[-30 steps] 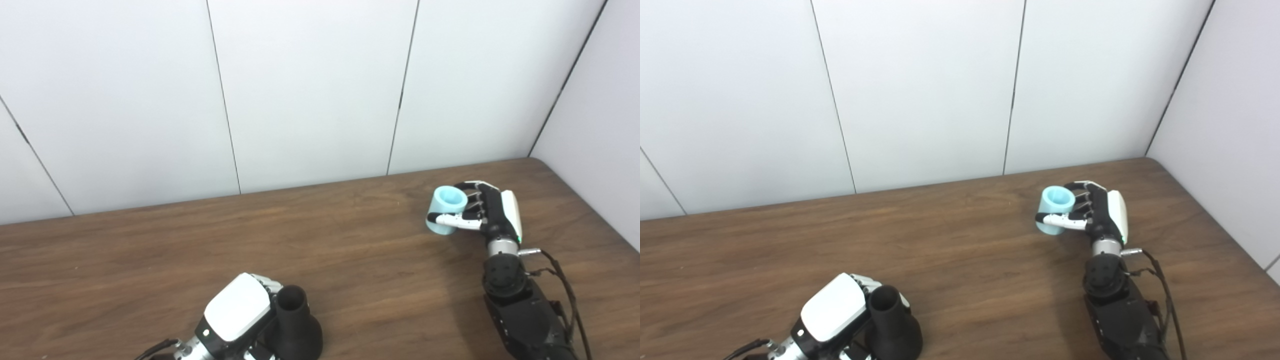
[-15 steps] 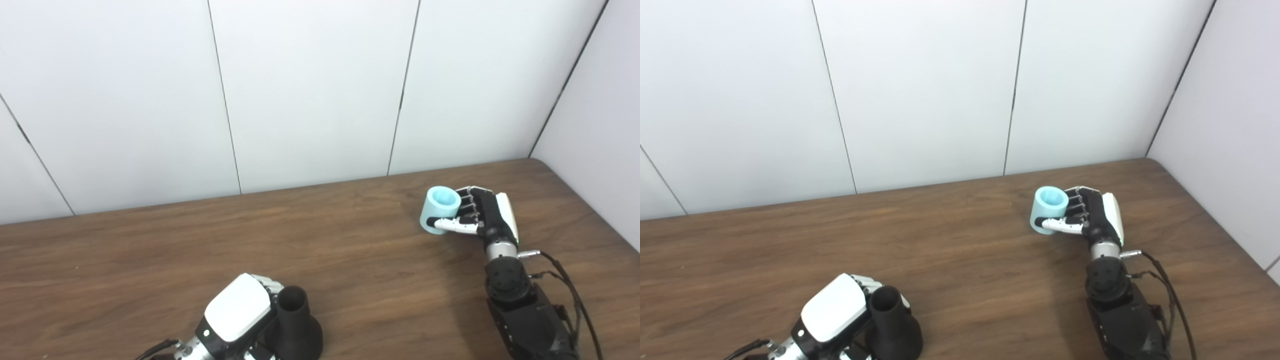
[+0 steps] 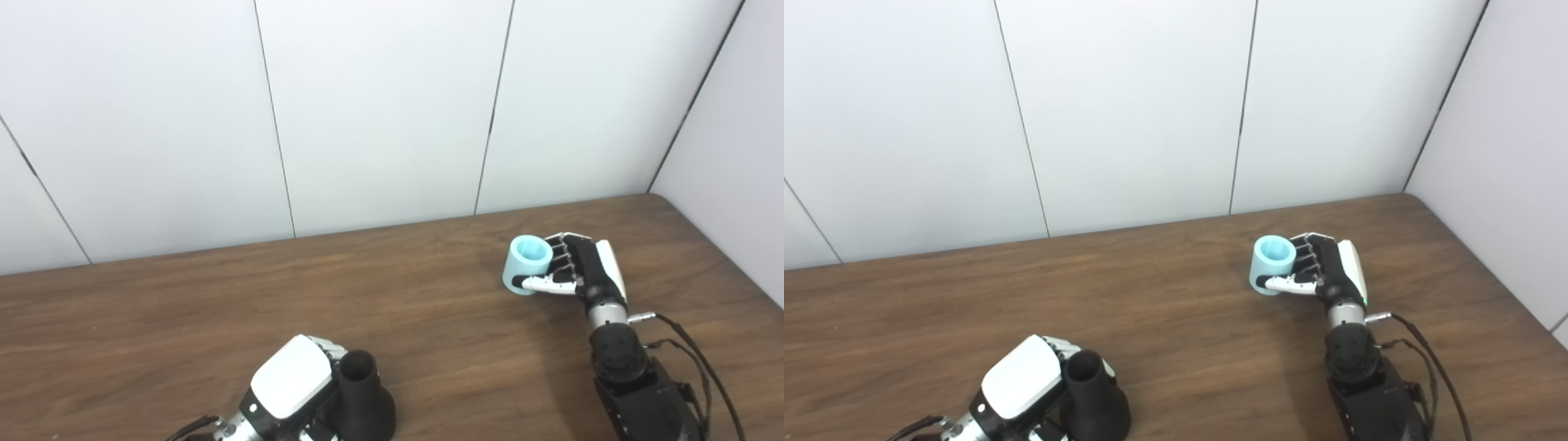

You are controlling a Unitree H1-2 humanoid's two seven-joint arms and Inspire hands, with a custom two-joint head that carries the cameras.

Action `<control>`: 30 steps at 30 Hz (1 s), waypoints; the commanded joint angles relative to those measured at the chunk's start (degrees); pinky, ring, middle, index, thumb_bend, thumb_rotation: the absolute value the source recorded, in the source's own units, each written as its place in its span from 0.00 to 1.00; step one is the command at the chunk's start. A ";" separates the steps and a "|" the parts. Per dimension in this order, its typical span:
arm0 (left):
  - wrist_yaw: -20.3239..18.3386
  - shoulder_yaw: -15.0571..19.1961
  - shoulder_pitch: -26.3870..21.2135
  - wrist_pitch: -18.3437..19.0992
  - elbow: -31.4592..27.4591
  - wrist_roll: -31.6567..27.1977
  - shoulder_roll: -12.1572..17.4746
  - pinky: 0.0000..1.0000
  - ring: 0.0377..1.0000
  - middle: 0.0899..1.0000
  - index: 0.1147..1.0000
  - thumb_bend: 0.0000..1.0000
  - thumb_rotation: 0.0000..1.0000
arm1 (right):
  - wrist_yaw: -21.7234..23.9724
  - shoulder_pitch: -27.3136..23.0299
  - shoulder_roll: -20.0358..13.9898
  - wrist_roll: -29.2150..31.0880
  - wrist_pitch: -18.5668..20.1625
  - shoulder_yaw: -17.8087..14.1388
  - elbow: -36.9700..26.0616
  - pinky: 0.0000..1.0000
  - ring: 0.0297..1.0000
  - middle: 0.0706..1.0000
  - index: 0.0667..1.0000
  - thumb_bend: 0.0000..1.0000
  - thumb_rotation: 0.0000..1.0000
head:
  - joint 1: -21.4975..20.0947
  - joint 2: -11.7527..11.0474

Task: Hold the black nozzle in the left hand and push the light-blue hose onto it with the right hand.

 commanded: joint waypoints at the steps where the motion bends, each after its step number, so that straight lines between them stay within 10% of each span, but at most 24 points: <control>1: -2.65 -2.40 2.86 -1.04 1.84 3.72 0.28 0.30 0.34 0.38 0.46 0.50 0.00 | 1.63 -0.71 -0.46 -0.22 0.10 0.25 -2.95 0.44 0.45 0.45 0.44 0.53 0.00 | 0.43 0.17; 30: -2.77 -2.86 2.79 -1.03 2.67 4.79 -1.18 0.31 0.34 0.39 0.45 0.50 0.00 | 19.58 -0.54 -1.12 3.35 13.22 2.67 -34.40 0.41 0.42 0.45 0.44 0.53 0.00 | 4.62 1.44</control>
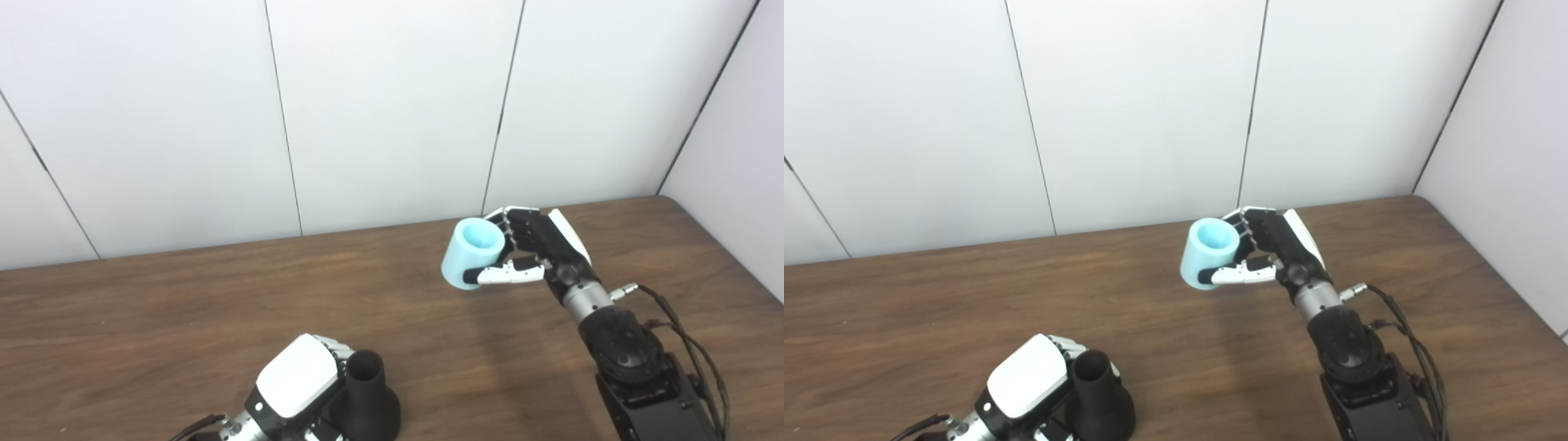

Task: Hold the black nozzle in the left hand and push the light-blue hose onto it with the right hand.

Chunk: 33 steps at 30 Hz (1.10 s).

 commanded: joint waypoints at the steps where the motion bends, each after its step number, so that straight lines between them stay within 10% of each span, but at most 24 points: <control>1: -2.85 -2.77 2.95 -0.98 2.46 3.65 -0.37 0.31 0.34 0.39 0.46 0.50 0.00 | 1.17 -2.74 -1.55 -0.54 -0.33 0.36 -3.73 0.41 0.42 0.45 0.44 0.53 0.00 | 0.27 0.14; 33: -5.79 -1.74 2.85 0.61 3.33 4.26 -3.36 0.34 0.40 0.42 0.44 0.50 0.00 | 15.77 0.19 -1.85 1.75 3.91 5.76 -20.93 0.21 0.26 0.40 0.48 0.52 0.00 | 9.04 2.17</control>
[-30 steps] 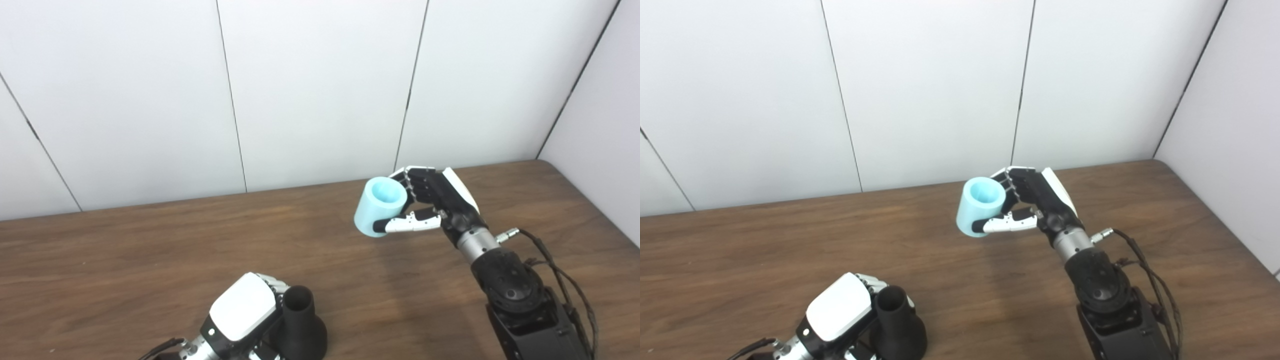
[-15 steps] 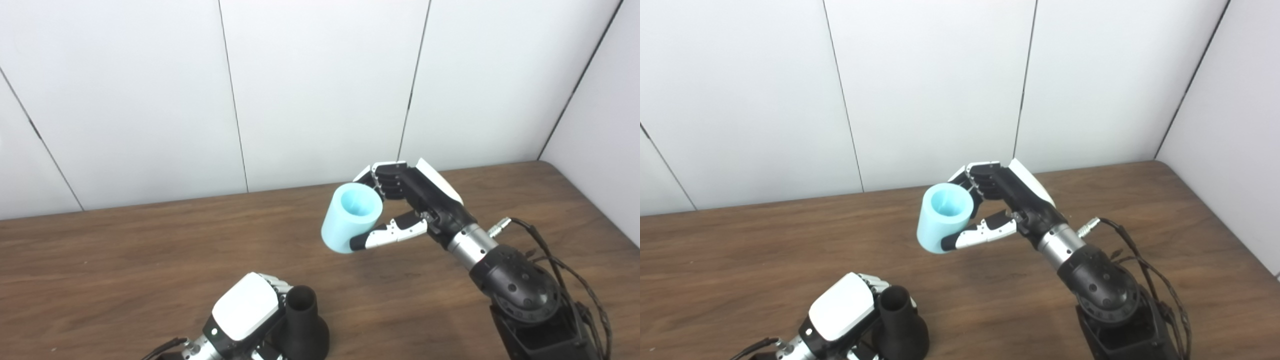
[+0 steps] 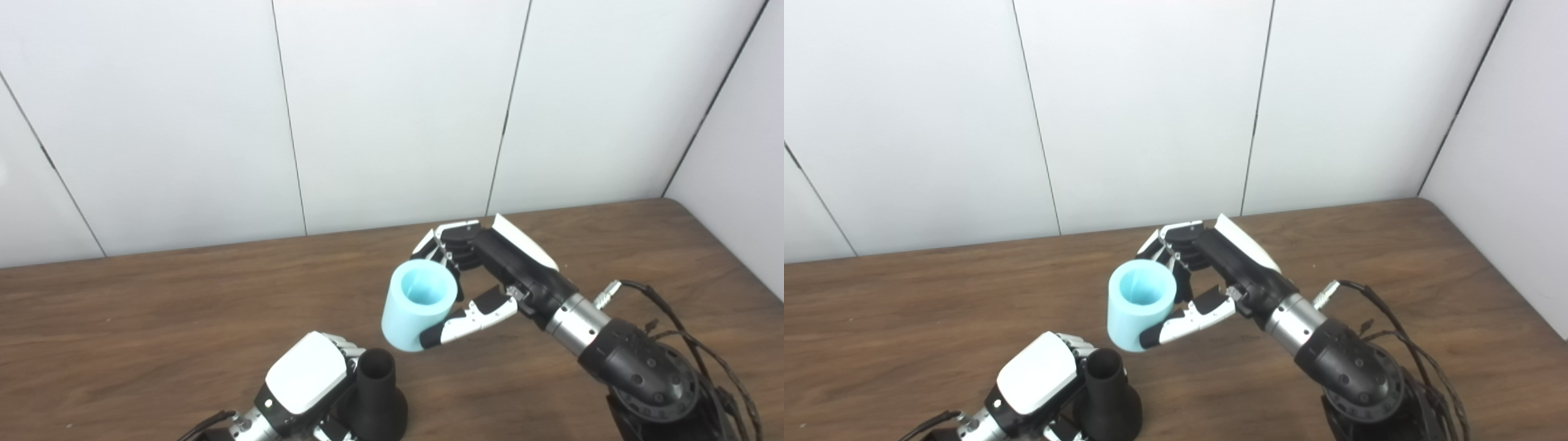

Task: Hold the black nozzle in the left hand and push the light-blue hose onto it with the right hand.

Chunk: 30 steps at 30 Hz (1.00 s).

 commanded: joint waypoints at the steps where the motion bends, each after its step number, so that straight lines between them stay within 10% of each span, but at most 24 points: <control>1: -4.37 -2.76 2.86 0.16 2.55 3.55 -1.27 0.35 0.40 0.42 0.44 0.50 0.00 | -0.01 -0.91 -0.54 1.07 -0.62 -0.15 -1.43 0.20 0.26 0.40 0.48 0.52 0.00 | 0.12 0.04; 21: -5.10 -3.13 2.65 0.55 2.39 3.79 -1.63 0.34 0.41 0.43 0.43 0.50 0.00 | -0.13 1.70 -0.41 1.58 -3.39 3.26 1.88 0.08 0.12 0.36 0.49 0.52 0.00 | 1.41 0.05; 30: -6.40 -2.66 2.85 1.14 1.78 3.02 -1.55 0.35 0.41 0.43 0.42 0.50 0.00 | -2.54 2.15 -0.99 -4.48 -16.49 4.73 8.04 0.11 0.15 0.37 0.48 0.52 0.00 | 1.91 -0.42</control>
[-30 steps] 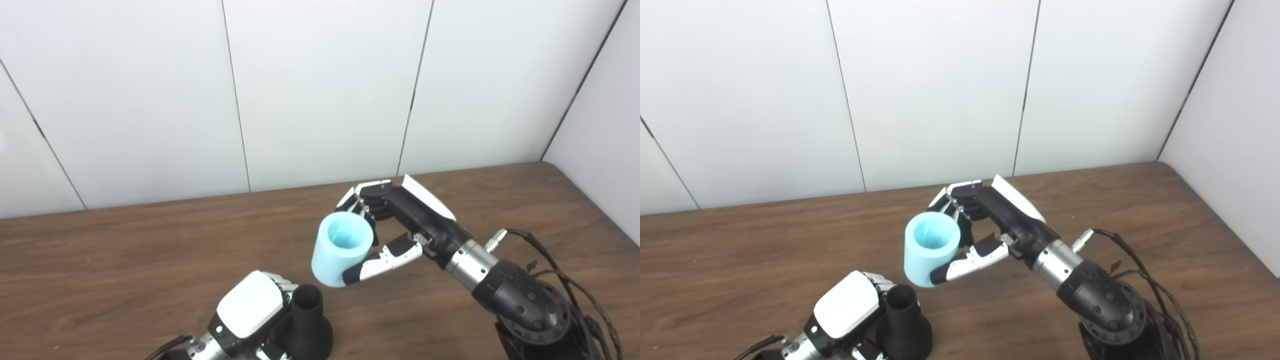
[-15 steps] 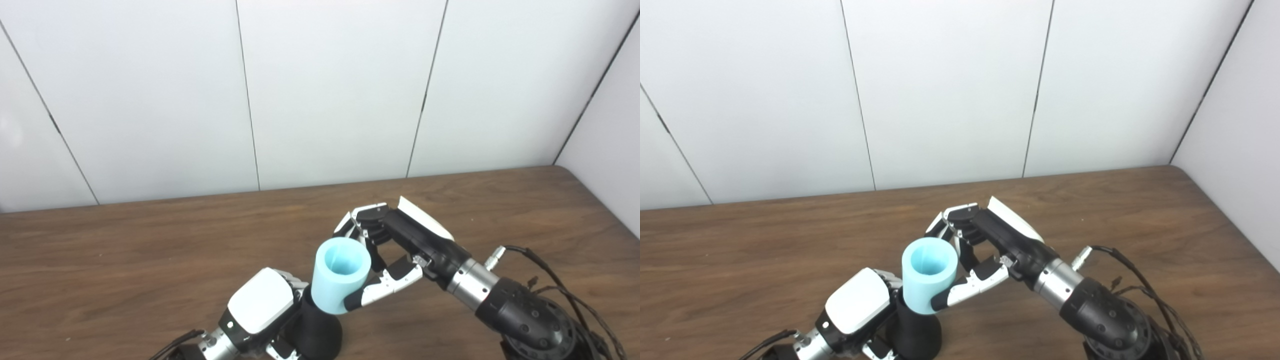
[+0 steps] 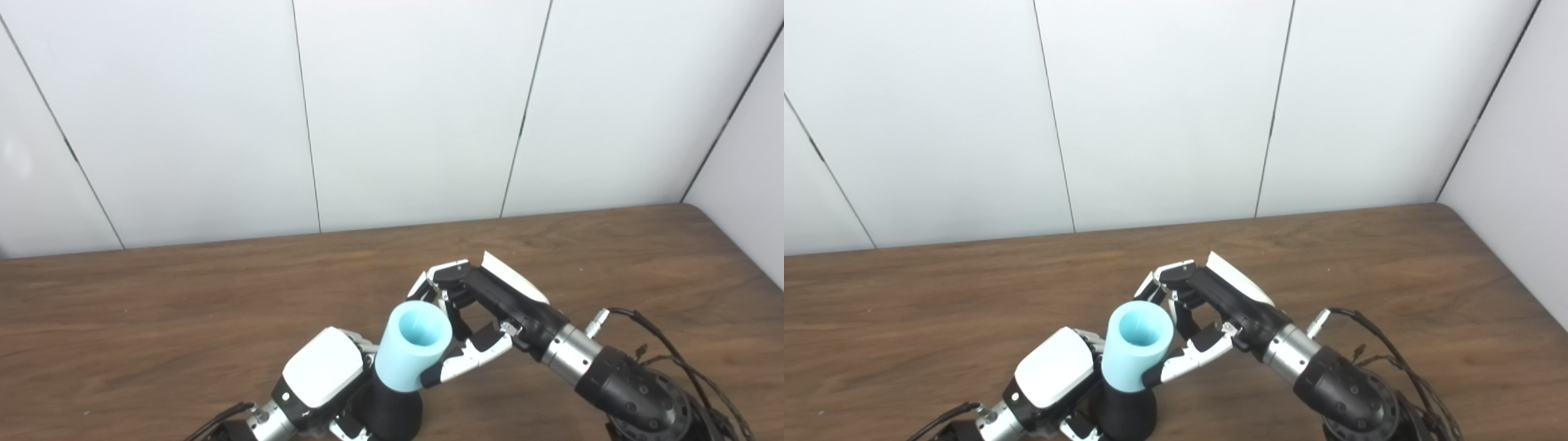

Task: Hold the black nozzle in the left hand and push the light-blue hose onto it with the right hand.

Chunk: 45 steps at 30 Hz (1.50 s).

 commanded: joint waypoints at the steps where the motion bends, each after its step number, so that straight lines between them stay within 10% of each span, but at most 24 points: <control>1: -5.34 -2.69 2.84 -0.01 2.00 3.04 -0.78 0.35 0.41 0.43 0.42 0.50 0.00 | -1.63 -0.79 -0.28 -1.36 -4.72 -0.31 0.51 0.11 0.16 0.37 0.49 0.52 0.00 | 0.01 -0.14; 7: -5.08 -2.63 2.81 0.01 2.16 3.21 -0.62 0.34 0.40 0.43 0.43 0.50 0.00 | -3.09 -0.56 1.20 -0.45 -10.13 -1.06 3.71 0.28 0.34 0.45 0.43 0.53 0.00 | 0.32 -0.53; 18: -4.57 -2.74 2.95 -0.07 1.89 3.58 -0.52 0.35 0.40 0.43 0.43 0.50 0.00 | -3.01 -0.49 2.22 -1.09 -12.01 -1.07 4.49 0.24 0.29 0.45 0.43 0.53 0.00 | 0.30 -0.35; 45: -5.00 -3.41 3.07 0.67 1.44 4.45 -0.48 0.31 0.36 0.40 0.44 0.50 0.00 | 5.43 -4.31 -1.09 -6.34 -0.78 1.67 -2.90 0.28 0.33 0.41 0.47 0.52 0.00 | -0.08 0.03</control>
